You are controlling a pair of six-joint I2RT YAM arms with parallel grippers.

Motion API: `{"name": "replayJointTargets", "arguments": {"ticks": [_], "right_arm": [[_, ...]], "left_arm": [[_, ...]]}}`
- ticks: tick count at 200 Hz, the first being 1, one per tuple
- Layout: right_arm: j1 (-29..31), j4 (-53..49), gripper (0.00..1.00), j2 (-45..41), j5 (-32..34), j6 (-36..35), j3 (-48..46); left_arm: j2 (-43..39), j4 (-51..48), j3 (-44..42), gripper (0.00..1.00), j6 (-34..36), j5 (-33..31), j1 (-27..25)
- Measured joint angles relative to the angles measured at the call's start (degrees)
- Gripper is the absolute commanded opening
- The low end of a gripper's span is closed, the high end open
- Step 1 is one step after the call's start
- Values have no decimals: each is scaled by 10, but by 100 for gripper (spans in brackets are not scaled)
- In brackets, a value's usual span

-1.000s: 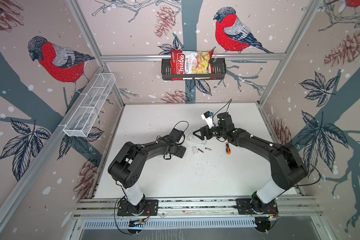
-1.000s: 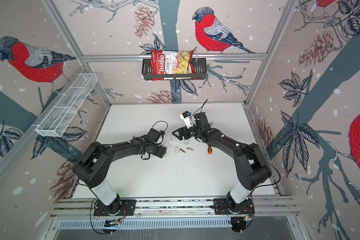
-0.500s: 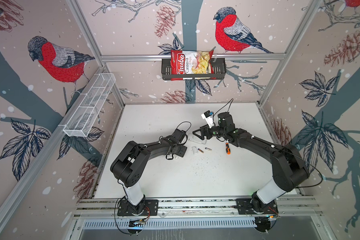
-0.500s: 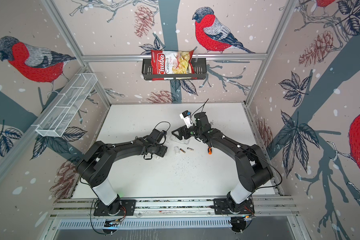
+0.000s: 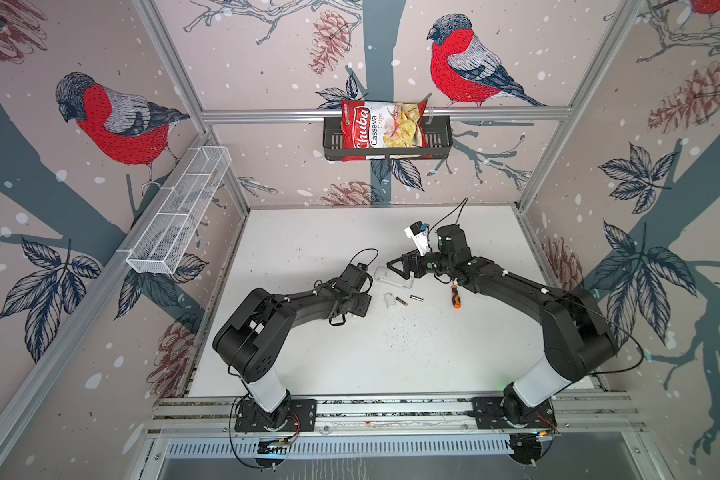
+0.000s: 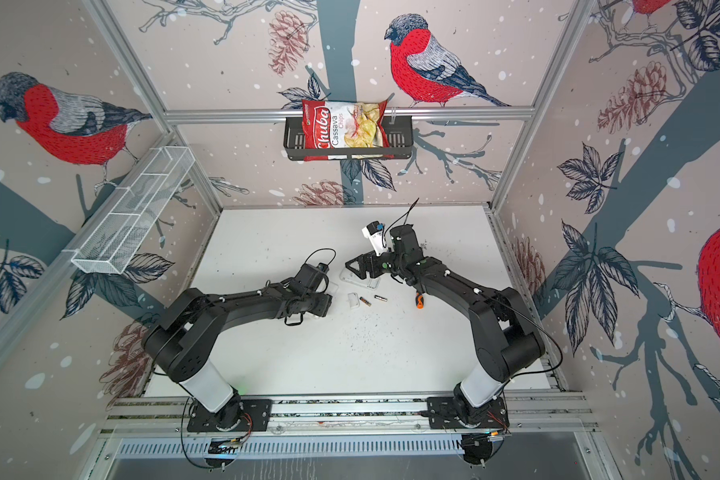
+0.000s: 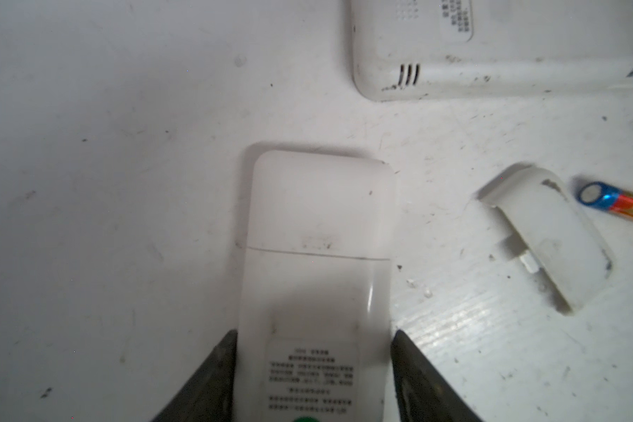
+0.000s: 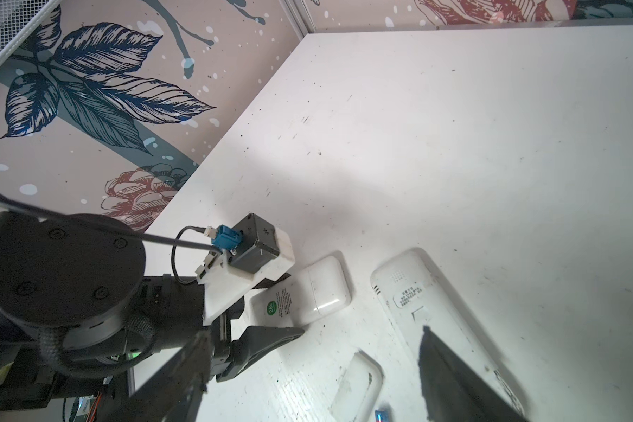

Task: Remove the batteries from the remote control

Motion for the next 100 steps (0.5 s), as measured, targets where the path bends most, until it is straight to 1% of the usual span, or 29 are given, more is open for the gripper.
{"name": "replayJointTargets", "arguments": {"ticks": [9,26,39,61,100], "right_arm": [[0,0,88,0,0,0,0],[0,0,89,1,0,1,0],[0,0,89,2,0,1,0],[0,0,89,4,0,1,0],[5,0,89,7,0,1,0]], "left_arm": [[-2,5,-3,62,-7,-3,-1],[-7,16,-11,69,-17,-6,-5],[-14,19,-17,71,-27,-7,-15],[-22,19,-25,72,-42,-9,-27],[-32,30,-42,72,-73,-10,-30]]}}
